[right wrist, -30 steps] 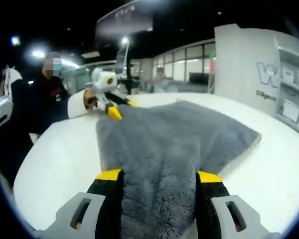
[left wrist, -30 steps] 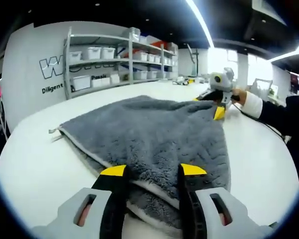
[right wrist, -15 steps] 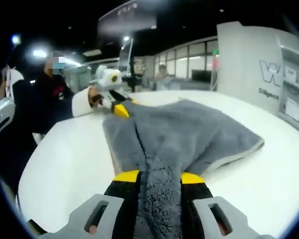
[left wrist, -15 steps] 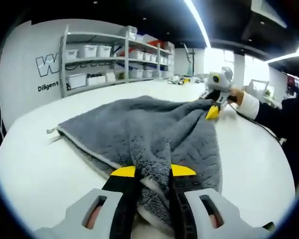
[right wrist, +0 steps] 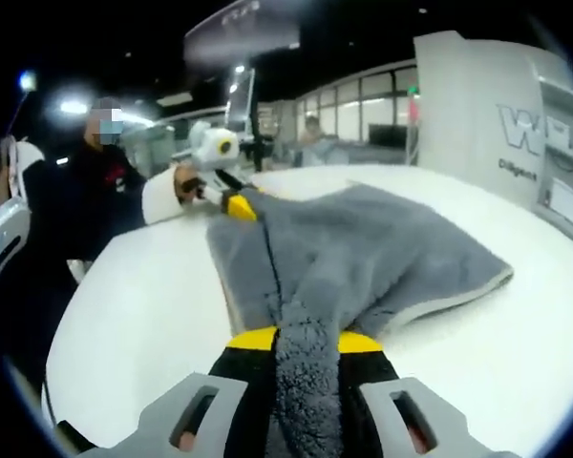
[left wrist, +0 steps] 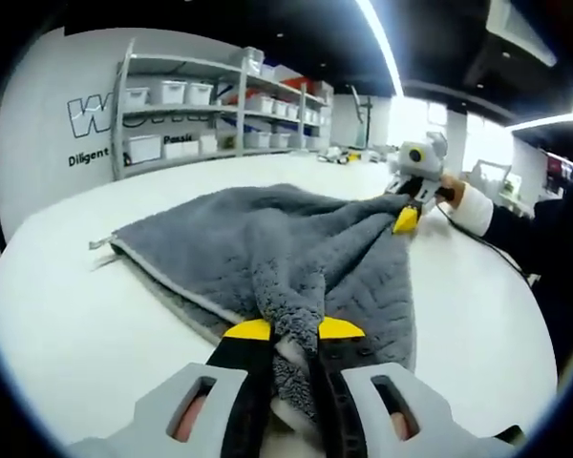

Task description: Open the folded towel by lifting each exposed corner and separating the folded layers until the towel lies flat within the target outline without major curled edges

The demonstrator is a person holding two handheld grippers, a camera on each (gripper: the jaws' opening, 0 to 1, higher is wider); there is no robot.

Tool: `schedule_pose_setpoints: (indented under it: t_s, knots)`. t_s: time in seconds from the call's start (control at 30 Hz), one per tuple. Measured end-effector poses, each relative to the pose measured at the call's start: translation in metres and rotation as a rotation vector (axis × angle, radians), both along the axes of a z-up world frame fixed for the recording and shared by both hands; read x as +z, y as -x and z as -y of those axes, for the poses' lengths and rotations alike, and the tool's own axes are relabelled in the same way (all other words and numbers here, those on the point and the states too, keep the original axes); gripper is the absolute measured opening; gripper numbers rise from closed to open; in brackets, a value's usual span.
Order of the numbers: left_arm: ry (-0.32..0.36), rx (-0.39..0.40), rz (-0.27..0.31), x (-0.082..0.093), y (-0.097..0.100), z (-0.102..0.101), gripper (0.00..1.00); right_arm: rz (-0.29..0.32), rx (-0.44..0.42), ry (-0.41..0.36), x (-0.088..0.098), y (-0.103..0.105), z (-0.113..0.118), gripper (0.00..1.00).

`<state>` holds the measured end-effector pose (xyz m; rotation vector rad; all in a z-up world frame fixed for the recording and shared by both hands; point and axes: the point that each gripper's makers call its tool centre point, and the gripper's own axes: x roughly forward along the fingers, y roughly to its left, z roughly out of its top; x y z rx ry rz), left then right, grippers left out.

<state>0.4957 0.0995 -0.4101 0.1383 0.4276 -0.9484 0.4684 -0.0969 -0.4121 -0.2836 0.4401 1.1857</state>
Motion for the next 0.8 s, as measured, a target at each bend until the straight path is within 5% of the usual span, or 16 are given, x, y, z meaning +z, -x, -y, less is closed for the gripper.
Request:
schedule_pose_setpoints:
  t_s: [0.4, 0.7, 0.8]
  knots:
    - [0.012, 0.001, -0.033, 0.000, 0.004, 0.001, 0.11, 0.253, 0.065, 0.022, 0.017, -0.008, 0.005, 0.38]
    - [0.125, 0.018, -0.154, 0.003, 0.005, -0.004, 0.11, 0.348, 0.119, -0.025, 0.034, 0.002, -0.001, 0.61]
    - [0.127, 0.019, -0.162, 0.003, 0.007, -0.004, 0.11, 0.381, 0.131, -0.045, 0.039, 0.003, -0.007, 0.61]
